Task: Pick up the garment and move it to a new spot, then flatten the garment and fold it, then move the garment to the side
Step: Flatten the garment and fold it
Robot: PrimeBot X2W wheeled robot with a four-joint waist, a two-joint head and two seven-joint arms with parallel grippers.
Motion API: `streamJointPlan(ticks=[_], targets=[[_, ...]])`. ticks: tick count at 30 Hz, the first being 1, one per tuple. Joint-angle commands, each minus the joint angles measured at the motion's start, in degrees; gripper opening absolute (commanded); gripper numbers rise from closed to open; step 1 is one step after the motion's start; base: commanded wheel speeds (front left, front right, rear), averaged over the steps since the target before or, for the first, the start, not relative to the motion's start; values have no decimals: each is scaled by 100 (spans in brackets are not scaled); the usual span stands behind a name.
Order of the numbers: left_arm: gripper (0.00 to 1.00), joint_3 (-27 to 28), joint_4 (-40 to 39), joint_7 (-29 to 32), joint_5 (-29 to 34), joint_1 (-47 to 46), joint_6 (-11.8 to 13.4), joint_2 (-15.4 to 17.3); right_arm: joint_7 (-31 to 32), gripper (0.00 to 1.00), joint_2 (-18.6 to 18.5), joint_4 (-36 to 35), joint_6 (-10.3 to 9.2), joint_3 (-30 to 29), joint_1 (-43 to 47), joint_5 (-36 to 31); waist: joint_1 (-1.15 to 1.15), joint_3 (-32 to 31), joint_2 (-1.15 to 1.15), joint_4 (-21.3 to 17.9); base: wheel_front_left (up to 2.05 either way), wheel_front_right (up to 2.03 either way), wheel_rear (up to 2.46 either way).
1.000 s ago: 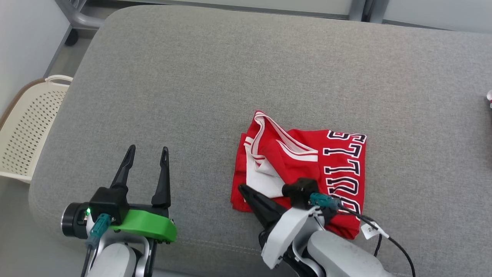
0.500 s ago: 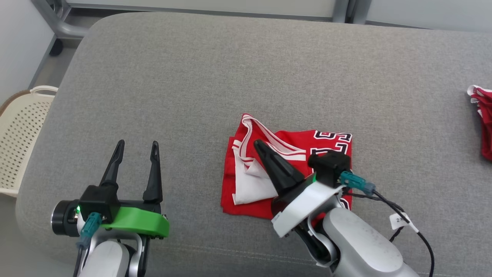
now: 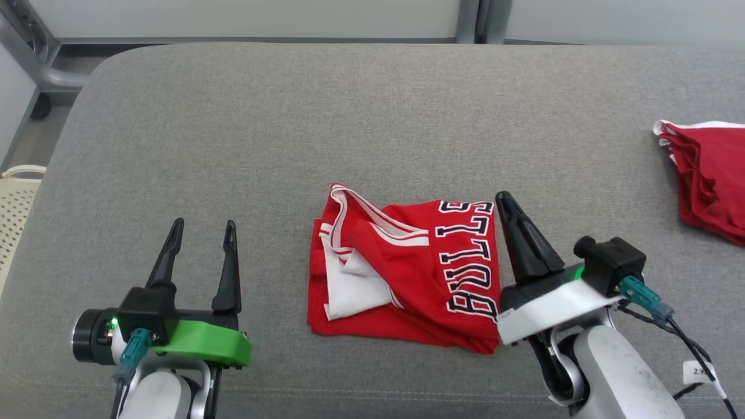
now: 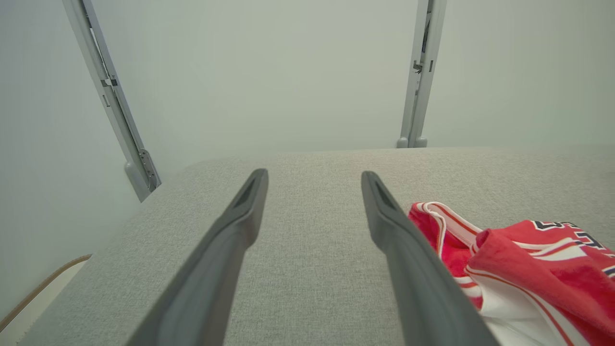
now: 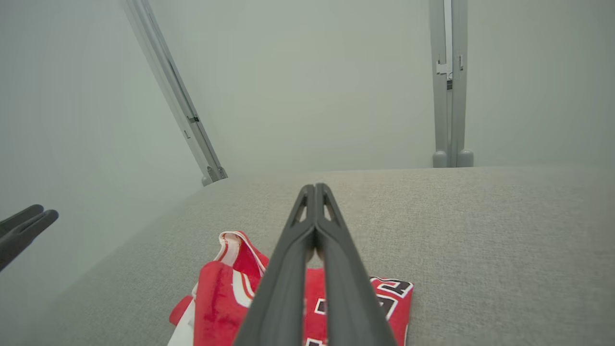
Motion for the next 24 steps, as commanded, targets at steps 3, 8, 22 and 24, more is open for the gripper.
streamJointPlan(ticks=[3, 8, 22, 24], targets=[[100, -11, 21, -21, 61, 113, -25, 58, -17, 0, -48, -74, -1, -283, 278, -176, 0, -154, 0, -171, 0, 0, 0], [100, -33, 57, -21, 94, 216, -16, 91, -17, 0, -90, -120, -1, -632, 658, -414, 0, -303, 0, -318, 0, 0, 0], [100, -89, 104, 8, 60, 477, 46, 168, -17, 0, -77, -201, -2, -1084, 1349, -671, 0, -643, 0, -532, 0, 0, 0], [100, -90, 94, 15, 47, 489, 60, 181, -17, 0, -72, -197, -1, -1100, 1388, -652, 0, -656, 0, -536, 0, 0, 0]])
